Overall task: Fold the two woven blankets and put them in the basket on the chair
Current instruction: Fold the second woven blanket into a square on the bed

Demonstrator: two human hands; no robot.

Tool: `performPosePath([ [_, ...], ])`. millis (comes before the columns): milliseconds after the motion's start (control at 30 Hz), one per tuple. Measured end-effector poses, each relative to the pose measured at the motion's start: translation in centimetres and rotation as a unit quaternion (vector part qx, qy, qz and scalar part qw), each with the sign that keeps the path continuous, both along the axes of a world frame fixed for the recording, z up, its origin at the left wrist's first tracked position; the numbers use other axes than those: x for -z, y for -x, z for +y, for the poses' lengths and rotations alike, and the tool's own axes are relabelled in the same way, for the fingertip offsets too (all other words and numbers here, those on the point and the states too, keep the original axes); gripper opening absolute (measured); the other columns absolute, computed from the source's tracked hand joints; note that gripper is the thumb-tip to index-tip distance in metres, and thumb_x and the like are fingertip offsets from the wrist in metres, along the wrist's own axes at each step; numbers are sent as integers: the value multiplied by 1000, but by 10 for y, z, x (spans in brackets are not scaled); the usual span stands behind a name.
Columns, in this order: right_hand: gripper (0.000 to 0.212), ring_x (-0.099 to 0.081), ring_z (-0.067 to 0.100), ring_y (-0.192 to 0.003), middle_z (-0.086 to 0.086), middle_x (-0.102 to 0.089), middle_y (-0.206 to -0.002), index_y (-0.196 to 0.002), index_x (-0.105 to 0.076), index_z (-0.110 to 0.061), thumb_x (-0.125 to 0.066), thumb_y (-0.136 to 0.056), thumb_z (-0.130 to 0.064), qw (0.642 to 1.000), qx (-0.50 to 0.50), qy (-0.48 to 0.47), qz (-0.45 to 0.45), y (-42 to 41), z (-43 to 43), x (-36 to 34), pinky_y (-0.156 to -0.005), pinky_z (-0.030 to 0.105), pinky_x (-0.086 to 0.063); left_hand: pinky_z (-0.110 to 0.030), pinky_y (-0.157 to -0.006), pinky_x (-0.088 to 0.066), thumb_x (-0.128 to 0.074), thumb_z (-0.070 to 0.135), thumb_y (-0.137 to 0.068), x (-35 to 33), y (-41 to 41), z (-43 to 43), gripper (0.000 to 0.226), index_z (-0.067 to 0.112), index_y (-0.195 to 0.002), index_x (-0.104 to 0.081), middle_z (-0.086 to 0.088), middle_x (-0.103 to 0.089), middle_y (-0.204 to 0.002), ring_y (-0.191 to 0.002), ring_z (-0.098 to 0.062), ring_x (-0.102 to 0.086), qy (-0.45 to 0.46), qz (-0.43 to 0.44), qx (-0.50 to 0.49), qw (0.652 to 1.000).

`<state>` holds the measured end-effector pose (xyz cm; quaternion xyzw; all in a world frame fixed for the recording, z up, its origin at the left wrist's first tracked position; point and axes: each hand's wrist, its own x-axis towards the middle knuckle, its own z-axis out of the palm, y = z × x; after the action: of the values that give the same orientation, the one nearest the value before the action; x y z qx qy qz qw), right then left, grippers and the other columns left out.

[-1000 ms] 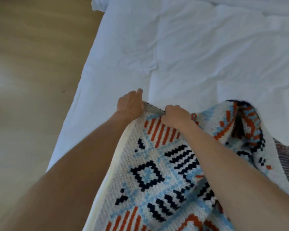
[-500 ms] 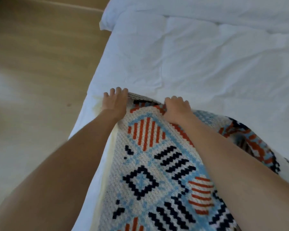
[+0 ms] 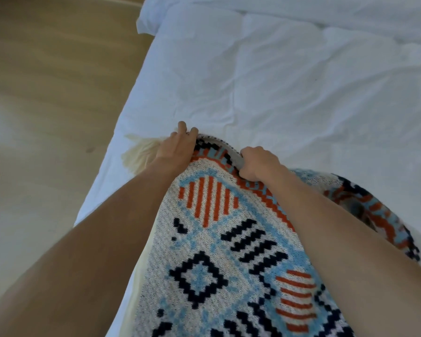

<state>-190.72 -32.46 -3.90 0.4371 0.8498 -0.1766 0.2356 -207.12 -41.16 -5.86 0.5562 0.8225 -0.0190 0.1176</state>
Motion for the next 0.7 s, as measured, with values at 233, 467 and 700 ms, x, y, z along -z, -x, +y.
performPosePath([
  [233, 9, -40, 20, -66, 7, -41, -83, -92, -42, -8, -45, -91, 1, 967, 69, -162, 186, 9, 21, -24, -54, 28, -28, -35, -76, -47, -53, -21, -77, -26, 16, 22, 49, -2, -121, -44, -19, -39, -125, -110, -32, -49, -60, 5, -46, 997],
  [467, 47, -46, 31, -114, 18, -31, -141, -134, -38, -8, -47, -90, 4, 965, 10, -125, 232, 37, 44, -20, -81, 35, -45, -37, -71, -49, -59, -12, -80, -25, 40, 36, 74, 8, -142, -25, -20, -10, -151, -127, -36, -40, -32, 0, -110, 993],
  [700, 47, -37, 38, -121, 21, -37, -135, -135, -35, -9, -52, -92, -19, 970, -17, -228, 83, 21, 27, 34, -98, 48, -37, -40, -83, -43, -63, 17, -86, 15, 28, 26, 50, 10, -129, -38, -16, -39, -130, -113, -33, -45, -71, 98, -41, 992],
])
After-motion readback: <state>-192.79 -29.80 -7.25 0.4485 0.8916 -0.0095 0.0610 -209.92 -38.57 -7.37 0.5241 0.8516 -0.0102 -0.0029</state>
